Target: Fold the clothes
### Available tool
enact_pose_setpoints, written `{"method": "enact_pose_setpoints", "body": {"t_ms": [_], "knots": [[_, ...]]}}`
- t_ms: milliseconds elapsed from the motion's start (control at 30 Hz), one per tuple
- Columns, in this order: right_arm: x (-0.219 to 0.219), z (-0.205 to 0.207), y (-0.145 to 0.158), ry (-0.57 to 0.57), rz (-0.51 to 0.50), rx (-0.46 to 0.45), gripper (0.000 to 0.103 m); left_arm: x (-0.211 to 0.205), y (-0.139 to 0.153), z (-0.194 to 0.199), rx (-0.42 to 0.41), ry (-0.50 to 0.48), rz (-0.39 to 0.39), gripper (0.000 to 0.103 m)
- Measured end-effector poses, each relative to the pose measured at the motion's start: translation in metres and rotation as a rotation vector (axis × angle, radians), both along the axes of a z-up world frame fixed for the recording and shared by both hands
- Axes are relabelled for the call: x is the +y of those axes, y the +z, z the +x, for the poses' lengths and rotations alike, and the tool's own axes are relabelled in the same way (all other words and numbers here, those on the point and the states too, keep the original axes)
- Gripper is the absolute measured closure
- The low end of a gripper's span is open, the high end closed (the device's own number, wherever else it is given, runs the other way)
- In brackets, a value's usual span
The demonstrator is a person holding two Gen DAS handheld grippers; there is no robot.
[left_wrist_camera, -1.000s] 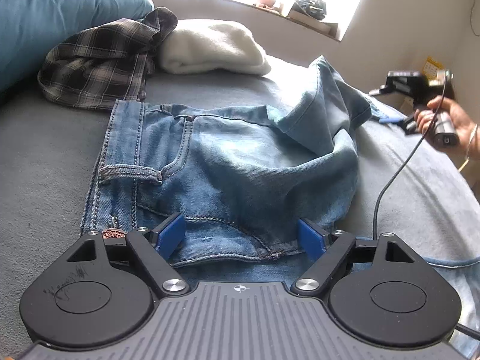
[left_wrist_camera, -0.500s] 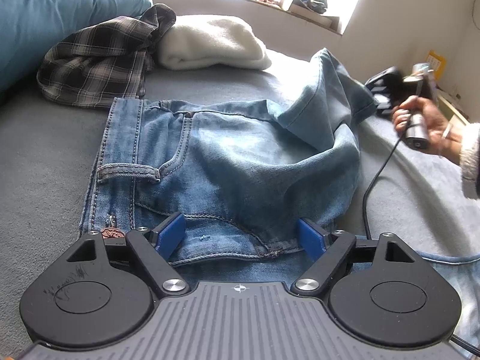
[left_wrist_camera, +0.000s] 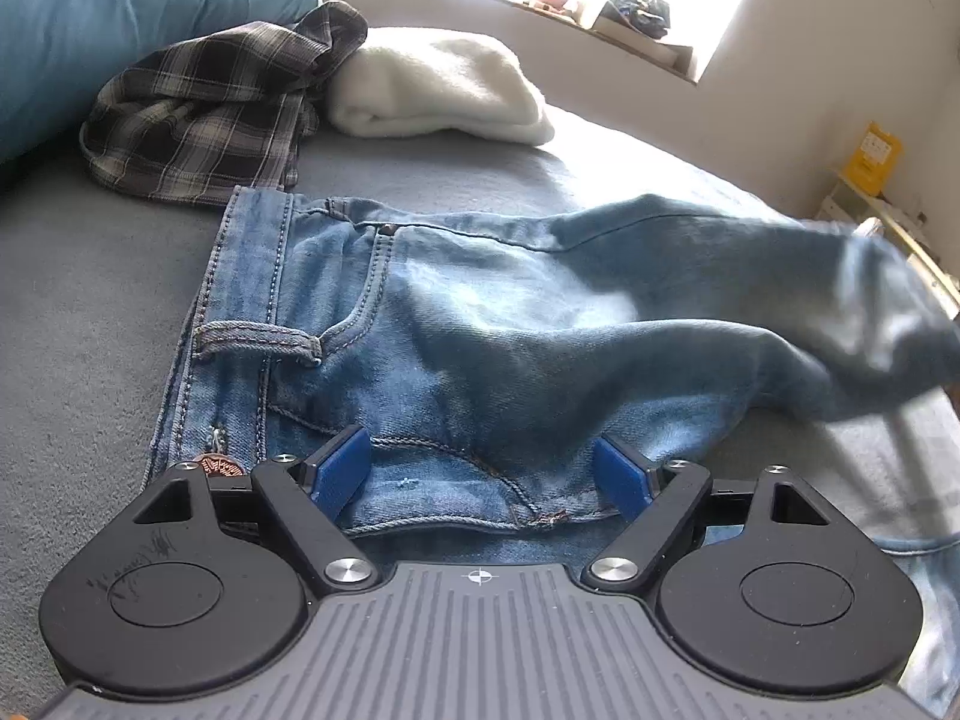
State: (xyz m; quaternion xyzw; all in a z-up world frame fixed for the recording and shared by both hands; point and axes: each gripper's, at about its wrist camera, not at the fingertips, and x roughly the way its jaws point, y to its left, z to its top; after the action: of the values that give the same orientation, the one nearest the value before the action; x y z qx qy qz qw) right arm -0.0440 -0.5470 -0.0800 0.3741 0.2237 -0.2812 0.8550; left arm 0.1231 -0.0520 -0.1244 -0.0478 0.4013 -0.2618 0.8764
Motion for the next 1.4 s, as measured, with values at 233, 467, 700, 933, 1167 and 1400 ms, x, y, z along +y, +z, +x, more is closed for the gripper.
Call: {"method": "enact_pose_setpoints", "body": {"t_ms": [233,467,700,933,1167,1400], "knots": [[0.013,-0.032,-0.025,0.078,-0.061,0.266,0.080,-0.002,0.000,-0.001,-0.008,0.010,0.010,0.021],[-0.038,-0.036,-0.001,-0.024,-0.071,0.146,0.063,-0.003,0.001,-0.001,-0.008,0.019,0.017,0.020],[-0.120,0.011,-0.038,-0.142,0.120,0.096,0.051,-0.004,0.001,0.000,-0.005,0.020,0.017,0.020],[-0.141,0.046,-0.065,-0.132,0.214,0.098,0.098,-0.003,0.001,-0.002,-0.008,0.011,0.011,0.020],[-0.083,0.100,-0.006,0.152,-0.109,0.048,0.097,-0.002,0.000,-0.001,-0.012,0.007,0.005,0.020],[-0.020,0.147,-0.007,0.538,-0.316,0.223,0.058,-0.002,-0.001,-0.002,-0.017,0.007,0.000,0.020]]}}
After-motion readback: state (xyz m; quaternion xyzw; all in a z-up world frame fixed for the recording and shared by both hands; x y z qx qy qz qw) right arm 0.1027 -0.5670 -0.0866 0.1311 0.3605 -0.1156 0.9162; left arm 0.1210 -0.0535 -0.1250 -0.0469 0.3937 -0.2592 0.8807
